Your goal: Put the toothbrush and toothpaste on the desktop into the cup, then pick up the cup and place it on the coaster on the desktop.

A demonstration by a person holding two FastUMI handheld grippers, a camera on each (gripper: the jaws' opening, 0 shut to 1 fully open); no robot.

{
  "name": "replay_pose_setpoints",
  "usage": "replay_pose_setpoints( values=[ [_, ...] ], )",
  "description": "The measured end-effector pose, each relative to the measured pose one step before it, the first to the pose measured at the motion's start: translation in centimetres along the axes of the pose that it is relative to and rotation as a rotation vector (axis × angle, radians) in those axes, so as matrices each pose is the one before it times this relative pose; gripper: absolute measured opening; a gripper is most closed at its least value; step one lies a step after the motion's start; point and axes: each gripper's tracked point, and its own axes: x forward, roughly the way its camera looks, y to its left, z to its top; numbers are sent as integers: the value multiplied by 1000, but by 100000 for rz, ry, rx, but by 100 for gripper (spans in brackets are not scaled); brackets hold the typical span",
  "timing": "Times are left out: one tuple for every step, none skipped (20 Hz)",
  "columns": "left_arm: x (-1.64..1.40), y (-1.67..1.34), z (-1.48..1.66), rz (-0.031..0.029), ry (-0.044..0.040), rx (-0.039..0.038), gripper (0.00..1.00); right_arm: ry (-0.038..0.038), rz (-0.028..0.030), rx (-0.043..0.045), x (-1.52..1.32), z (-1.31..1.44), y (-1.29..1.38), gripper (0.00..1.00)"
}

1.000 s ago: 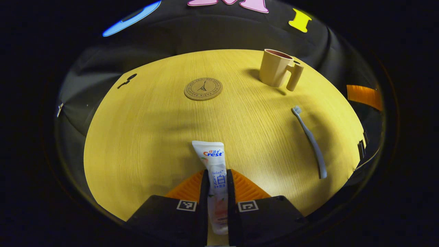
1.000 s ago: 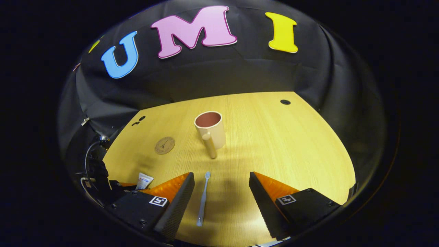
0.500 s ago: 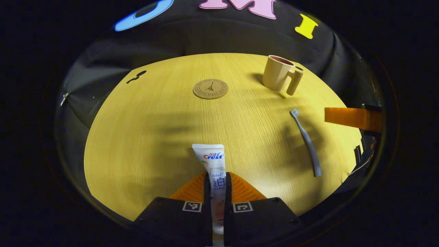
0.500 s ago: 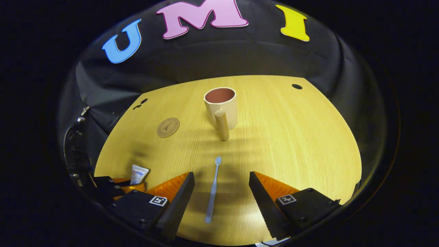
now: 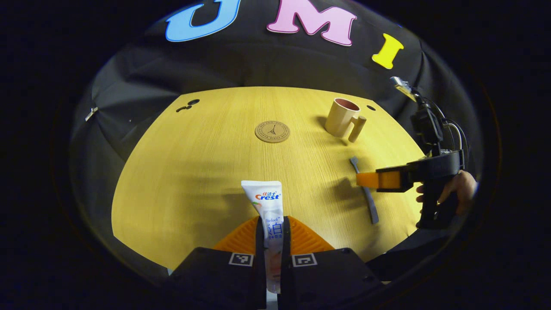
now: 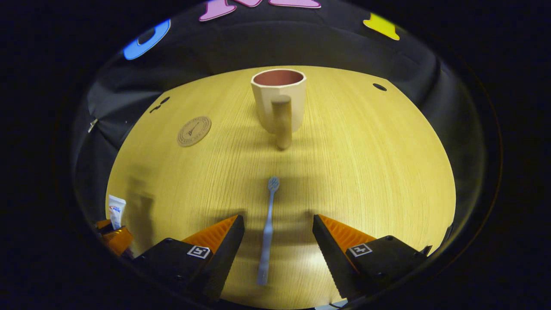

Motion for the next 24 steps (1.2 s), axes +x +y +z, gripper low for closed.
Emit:
replay_pose_setpoints(
  values=[
    [-180, 16, -152, -8, 73, 457, 18, 940, -868, -1443, 140, -375, 177, 99],
    [-141, -31, -149, -154, 250, -3, 18, 1060, -1064, -702, 141, -283, 42, 99],
    [-130, -21, -155, -362, 149, -384, 18, 894, -1170, 200, 182, -229, -57, 99],
    [-103, -12, -24, -417, -148, -382, 18, 1212, -527, 1059, 148, -228, 89, 98],
    [-49, 85, -68, -307, -175, -250, 18, 548, -1506, 495, -157, -110, -119, 97],
    [-71, 73, -91, -224, 128, 69, 18, -109, -422, 577, 160, 173, -31, 97],
    [-44, 62, -56, -75, 142, 163, 18, 152, -626, 946, -204, 18, 25, 88],
    [-22, 157, -93, 17, 59, 180, 18, 1100, -406, 767, 104, -50, -3, 84],
    [-23, 167, -116, -76, -76, 78, 18, 249, -355, 475, 137, 68, 35, 75],
    [-17, 85, -10, -182, -28, -144, 18, 1620, -100, -56, -71, -194, 190, 67],
    [-2, 38, -103, -227, -61, -278, 18, 385, 438, -817, -217, 91, 256, 55],
    [65, 0, -42, -364, 187, -287, 18, -554, -562, -364, 225, 52, 119, 43],
    [133, 17, -158, -393, 198, -65, 18, -262, -1911, 864, 115, 21, 22, 11],
    [132, -8, -46, -226, 12, 77, 18, -196, 31, 746, -2, -25, 233, 11],
    [42, -25, -190, -42, 208, 42, 18, -108, 3557, -20, -449, -7, 847, 10],
    [46, -82, -16, -230, -55, -75, 18, 926, 4939, -3246, -45, -53, 887, 10],
    [62, -118, -143, -652, 187, -742, 18, 2847, 3435, -3672, 11, -399, 464, 7],
    [39, -275, -36, -975, -100, -1382, 18, 804, 1701, -2510, 56, -99, 152, 7],
    [62, -197, 26, -576, -475, -848, 18, 754, 688, -749, 119, -115, -68, 5],
    [92, -22, -35, 43, 8, -61, 18, -604, 359, 493, 28, 129, -32, 5],
    [123, -97, -13, -240, -208, 258, 18, 40, 323, 366, -159, -139, 55, 5],
    [-23, -174, 225, -533, -767, 421, 18, 151, -293, 75, -85, 8, -227, 5],
    [-76, -144, 219, -429, -826, 628, 18, -559, -153, 276, -219, 33, -251, 5],
    [-119, -29, 327, -214, -832, 743, 18, -958, 4, 889, -259, 170, -253, 5]
  ],
)
